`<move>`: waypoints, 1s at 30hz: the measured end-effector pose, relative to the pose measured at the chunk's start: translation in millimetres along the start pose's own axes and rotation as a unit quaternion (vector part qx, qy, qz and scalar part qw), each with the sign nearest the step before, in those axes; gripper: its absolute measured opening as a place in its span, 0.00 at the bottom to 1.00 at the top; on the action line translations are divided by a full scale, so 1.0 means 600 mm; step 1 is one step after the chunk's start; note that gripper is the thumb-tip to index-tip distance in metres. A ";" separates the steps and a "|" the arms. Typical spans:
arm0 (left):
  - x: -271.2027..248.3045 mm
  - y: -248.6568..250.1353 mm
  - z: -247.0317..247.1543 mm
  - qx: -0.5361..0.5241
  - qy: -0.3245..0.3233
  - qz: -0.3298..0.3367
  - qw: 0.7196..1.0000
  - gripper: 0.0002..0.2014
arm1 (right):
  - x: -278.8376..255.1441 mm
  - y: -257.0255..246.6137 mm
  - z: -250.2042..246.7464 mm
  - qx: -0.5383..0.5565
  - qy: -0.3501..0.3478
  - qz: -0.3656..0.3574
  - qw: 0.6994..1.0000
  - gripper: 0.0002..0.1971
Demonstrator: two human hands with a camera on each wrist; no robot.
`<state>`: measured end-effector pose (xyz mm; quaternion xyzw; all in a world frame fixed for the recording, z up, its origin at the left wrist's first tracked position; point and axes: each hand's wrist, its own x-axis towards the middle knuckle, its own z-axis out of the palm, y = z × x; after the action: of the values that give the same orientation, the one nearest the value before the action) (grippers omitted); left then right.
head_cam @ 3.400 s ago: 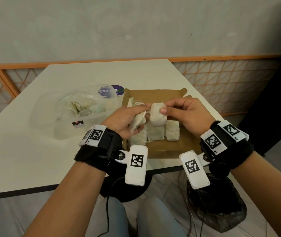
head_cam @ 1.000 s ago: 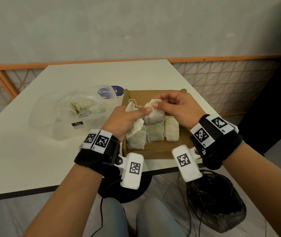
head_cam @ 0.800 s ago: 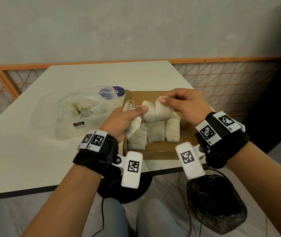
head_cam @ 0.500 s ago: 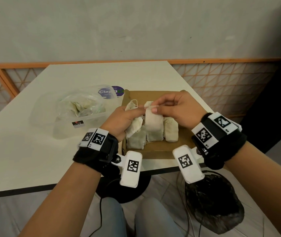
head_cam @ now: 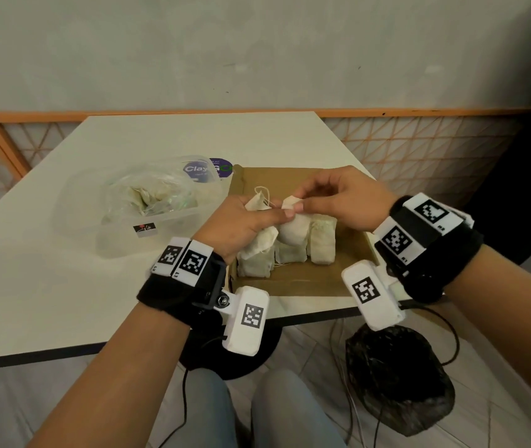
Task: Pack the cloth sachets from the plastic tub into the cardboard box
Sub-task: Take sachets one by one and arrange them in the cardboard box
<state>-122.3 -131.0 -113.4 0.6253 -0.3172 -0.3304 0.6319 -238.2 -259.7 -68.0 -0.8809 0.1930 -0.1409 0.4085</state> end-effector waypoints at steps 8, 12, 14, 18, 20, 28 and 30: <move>0.004 -0.019 -0.005 -0.156 0.044 -0.009 0.987 0.05 | -0.017 0.009 -0.049 -0.109 -0.060 0.038 0.992 0.04; 0.005 -0.023 -0.013 -0.210 0.057 -0.012 0.976 0.06 | -0.029 0.019 -0.048 -0.164 -0.139 0.073 0.974 0.05; 0.005 -0.024 -0.013 -0.213 0.055 -0.012 0.975 0.06 | -0.027 0.028 -0.038 -0.180 -0.153 0.102 0.966 0.05; 0.002 -0.021 -0.010 -0.203 0.058 -0.010 0.977 0.06 | -0.008 0.056 -0.017 -0.212 -0.135 0.120 0.961 0.07; 0.002 -0.021 -0.010 -0.205 0.061 -0.011 0.977 0.05 | 0.002 0.065 -0.016 -0.207 -0.109 0.117 0.965 0.07; 0.002 -0.019 -0.009 -0.212 0.055 -0.007 0.976 0.05 | 0.017 0.066 -0.019 -0.175 -0.061 0.115 0.976 0.04; 0.001 -0.018 -0.008 -0.211 0.055 -0.007 0.976 0.05 | 0.020 0.067 -0.018 -0.169 -0.064 0.124 0.976 0.05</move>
<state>-118.1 -128.8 -124.4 0.4975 -0.2006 -0.3597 0.7635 -240.9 -296.0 -91.3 -0.9137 0.2954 0.0022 0.2791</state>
